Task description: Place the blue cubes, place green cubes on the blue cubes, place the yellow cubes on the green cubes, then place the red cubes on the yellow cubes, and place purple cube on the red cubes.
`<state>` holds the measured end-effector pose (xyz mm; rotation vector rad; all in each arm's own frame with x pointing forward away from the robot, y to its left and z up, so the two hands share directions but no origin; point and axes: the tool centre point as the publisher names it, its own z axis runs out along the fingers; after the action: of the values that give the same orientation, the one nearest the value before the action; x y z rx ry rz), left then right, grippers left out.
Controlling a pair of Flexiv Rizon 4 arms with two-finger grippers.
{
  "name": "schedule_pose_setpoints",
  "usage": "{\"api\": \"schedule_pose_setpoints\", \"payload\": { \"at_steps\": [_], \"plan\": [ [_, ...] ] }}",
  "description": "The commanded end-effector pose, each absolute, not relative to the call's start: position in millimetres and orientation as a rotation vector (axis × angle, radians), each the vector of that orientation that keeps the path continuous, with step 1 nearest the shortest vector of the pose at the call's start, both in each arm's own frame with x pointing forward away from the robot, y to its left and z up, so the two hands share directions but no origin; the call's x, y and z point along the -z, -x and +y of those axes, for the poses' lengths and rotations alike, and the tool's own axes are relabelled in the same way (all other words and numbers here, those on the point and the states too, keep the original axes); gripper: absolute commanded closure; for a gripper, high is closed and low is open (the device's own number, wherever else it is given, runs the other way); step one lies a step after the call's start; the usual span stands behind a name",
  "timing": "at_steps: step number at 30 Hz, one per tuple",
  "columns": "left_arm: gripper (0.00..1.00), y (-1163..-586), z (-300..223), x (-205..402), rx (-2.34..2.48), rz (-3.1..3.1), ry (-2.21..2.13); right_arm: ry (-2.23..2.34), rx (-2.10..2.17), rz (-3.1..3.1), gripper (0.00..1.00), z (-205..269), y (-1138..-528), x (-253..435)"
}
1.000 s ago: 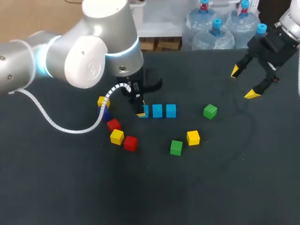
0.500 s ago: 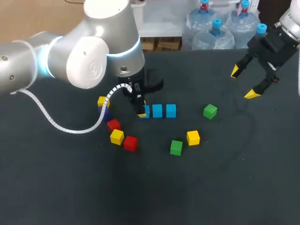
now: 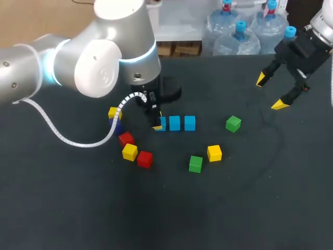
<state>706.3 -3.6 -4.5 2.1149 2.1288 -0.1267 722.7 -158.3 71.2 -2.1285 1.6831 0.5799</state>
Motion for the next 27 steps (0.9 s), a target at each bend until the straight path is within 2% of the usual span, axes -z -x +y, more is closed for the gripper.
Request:
{"api": "schedule_pose_setpoints", "payload": {
  "at_steps": [1, 3, 5, 8, 11, 15, 16, 27],
  "plan": [
    [0.82, -709, -5, 5, 0.132, 2.128, -2.125, 2.128, -0.581, 1.682, 0.00, -158, -723, -71],
    [0.76, -709, -4, 5, 0.131, 2.128, -2.125, 2.128, -0.581, 1.682, 0.00, -158, -723, -71],
    [0.56, -709, -4, 5, 0.130, 2.133, -2.124, 2.128, -0.581, 1.682, 0.00, -158, -723, -71],
    [0.48, -709, -3, 6, 0.129, 2.138, -2.123, 2.128, -0.581, 1.682, 0.00, -158, -723, -71],
    [0.05, -708, -3, 6, 0.129, 2.140, -2.125, 2.128, -0.581, 1.682, 0.00, -158, -723, -71],
    [0.05, -708, -2, 5, 0.131, 2.139, -2.121, 2.128, -0.581, 1.682, 0.00, -158, -723, -71],
    [0.00, -708, -2, 4, 0.131, 2.139, -2.121, 2.128, -0.581, 1.682, 0.00, -158, -723, -71],
    [0.00, -689, -4, -39, 0.135, 2.124, -2.088, 2.128, -0.581, 1.682, 0.00, -158, -723, -71]
  ]
}}
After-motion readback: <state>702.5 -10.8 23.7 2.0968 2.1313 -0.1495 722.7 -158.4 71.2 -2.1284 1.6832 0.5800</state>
